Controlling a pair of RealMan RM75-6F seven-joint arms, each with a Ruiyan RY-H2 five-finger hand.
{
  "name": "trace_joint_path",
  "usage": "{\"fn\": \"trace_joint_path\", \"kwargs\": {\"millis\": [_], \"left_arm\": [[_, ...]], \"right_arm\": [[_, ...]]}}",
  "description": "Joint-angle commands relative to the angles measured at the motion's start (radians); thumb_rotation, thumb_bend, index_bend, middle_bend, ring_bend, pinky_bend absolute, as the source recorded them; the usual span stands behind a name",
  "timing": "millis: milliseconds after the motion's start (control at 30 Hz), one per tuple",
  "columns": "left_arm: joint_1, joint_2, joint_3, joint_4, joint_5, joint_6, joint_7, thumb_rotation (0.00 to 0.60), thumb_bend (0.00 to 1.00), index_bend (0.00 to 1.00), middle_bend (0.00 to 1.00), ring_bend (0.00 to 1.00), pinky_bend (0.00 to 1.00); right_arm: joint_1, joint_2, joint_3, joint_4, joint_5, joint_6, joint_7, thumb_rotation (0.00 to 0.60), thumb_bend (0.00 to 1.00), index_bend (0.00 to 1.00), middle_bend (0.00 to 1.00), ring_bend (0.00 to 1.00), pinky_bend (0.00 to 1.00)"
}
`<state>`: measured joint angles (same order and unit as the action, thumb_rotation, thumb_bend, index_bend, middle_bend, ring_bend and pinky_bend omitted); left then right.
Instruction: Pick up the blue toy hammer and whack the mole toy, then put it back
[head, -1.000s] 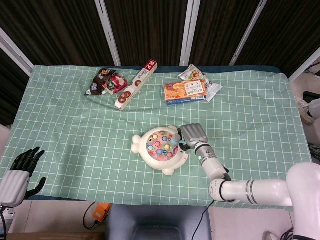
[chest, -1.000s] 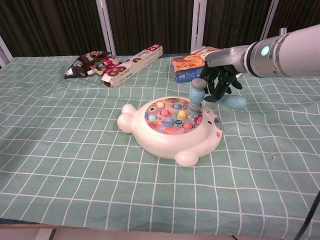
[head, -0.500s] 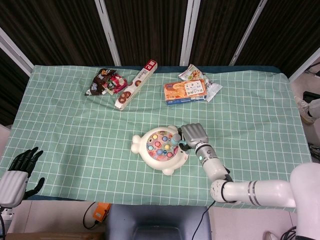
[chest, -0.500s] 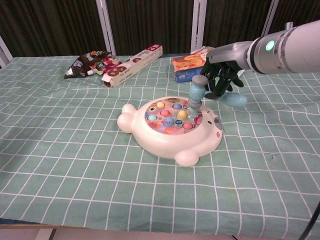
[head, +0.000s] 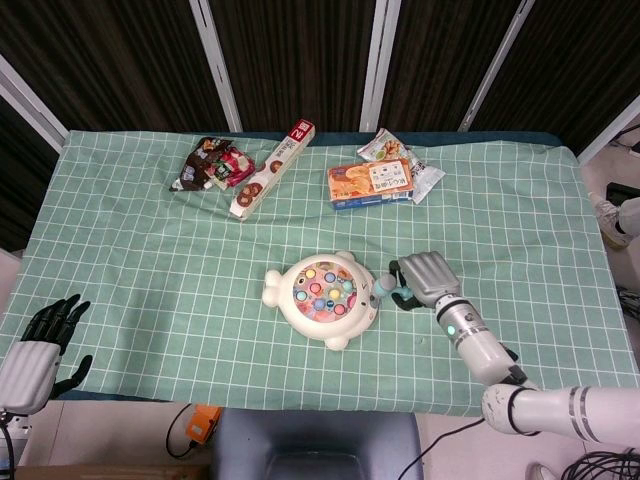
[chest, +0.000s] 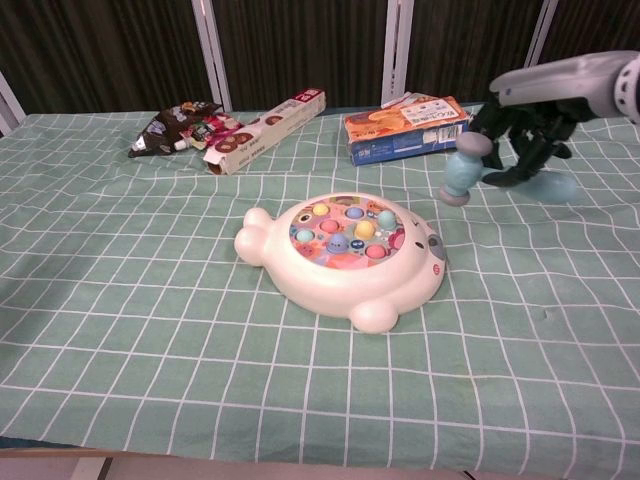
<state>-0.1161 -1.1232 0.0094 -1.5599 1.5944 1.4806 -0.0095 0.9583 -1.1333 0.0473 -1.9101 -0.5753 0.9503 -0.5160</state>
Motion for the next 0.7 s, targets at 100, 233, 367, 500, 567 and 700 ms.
{"fn": "trace_joint_path", "kwargs": {"millis": [100,233,367,500,567,700], "left_arm": [[-0.002,-0.004,0.001,-0.003,0.003,-0.003,0.010,0.600,0.38,0.00,0.00,0.00,0.11],[-0.004,-0.007,0.001,-0.003,0.003,-0.005,0.015,0.600,0.38,0.00,0.00,0.00,0.11],[-0.008,-0.010,0.001,-0.003,-0.002,-0.017,0.024,0.600,0.38,0.00,0.00,0.00,0.11],[-0.010,-0.013,0.000,-0.004,-0.005,-0.020,0.033,0.600,0.38,0.00,0.00,0.00,0.11],[-0.011,-0.014,-0.001,-0.005,-0.007,-0.022,0.036,0.600,0.38,0.00,0.00,0.00,0.11],[-0.012,-0.015,-0.002,-0.005,-0.011,-0.026,0.038,0.600,0.38,0.00,0.00,0.00,0.11]], "right_arm": [[-0.113,-0.011,-0.057,0.109,-0.141,-0.033,0.132,0.600,0.82,1.00,0.71,0.73,0.84],[-0.175,-0.062,-0.080,0.240,-0.227,-0.070,0.222,0.600,0.82,1.00,0.71,0.73,0.84],[-0.213,-0.116,-0.085,0.367,-0.287,-0.113,0.295,0.600,0.82,1.00,0.71,0.73,0.84],[-0.231,-0.154,-0.079,0.450,-0.345,-0.142,0.339,0.600,0.82,1.00,0.71,0.73,0.84],[-0.234,-0.162,-0.076,0.469,-0.362,-0.151,0.345,0.600,0.82,1.00,0.71,0.73,0.84],[-0.237,-0.174,-0.069,0.485,-0.397,-0.161,0.343,0.600,0.82,1.00,0.71,0.73,0.84]]}}
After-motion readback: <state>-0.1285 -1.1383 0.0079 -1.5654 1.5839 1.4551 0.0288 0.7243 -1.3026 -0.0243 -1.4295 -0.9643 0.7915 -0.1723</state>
